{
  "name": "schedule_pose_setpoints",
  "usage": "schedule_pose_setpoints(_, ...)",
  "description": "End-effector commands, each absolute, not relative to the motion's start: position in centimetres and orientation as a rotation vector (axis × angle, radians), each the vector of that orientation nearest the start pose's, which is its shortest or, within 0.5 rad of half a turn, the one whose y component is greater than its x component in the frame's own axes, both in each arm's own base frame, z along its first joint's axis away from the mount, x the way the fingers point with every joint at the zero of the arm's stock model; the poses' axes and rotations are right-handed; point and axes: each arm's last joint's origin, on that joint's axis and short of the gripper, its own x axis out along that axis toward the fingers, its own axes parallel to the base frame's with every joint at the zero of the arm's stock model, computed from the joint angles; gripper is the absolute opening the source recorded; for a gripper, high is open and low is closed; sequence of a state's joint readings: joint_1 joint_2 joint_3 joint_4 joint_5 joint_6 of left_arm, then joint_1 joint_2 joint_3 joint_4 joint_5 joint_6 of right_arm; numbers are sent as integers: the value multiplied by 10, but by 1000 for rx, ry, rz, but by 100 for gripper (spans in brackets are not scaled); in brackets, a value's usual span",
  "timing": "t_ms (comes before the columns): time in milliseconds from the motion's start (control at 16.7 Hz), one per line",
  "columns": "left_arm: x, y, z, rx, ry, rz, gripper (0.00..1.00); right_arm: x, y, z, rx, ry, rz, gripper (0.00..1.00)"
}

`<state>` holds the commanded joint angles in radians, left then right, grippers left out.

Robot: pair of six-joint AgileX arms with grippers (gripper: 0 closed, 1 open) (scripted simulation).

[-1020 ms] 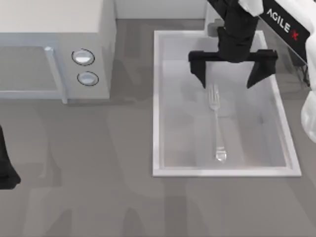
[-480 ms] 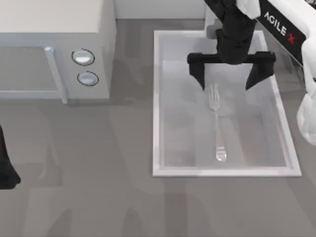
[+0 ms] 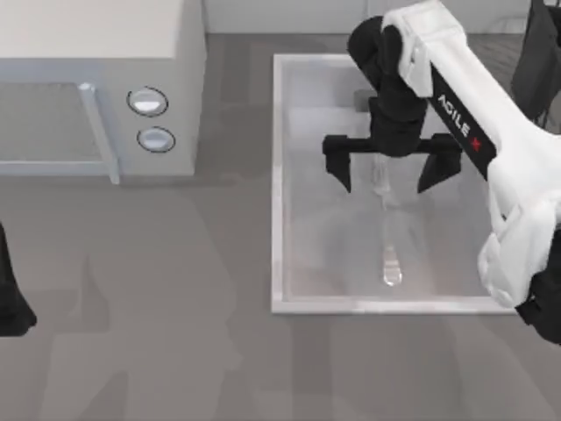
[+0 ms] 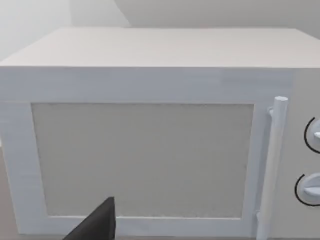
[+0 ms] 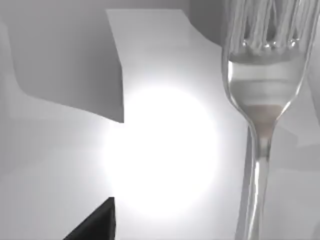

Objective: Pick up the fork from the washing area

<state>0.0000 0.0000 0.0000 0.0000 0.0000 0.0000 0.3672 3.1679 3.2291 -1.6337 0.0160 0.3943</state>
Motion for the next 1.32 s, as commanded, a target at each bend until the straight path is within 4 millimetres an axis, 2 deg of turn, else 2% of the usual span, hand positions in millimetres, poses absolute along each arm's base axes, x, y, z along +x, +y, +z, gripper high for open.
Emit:
schedule_pose_setpoints(360,106,-1,160,0,0,0,100,479,192,17,9,1567,-7,100)
schedule_pose_setpoints(660,106,-1,160,0,0,0,100,477,191,11,8,1571,-8,100)
schedule_pose_setpoints(1320,106,-1,160,0,0,0,100,477,191,11,8,1571,-8,17)
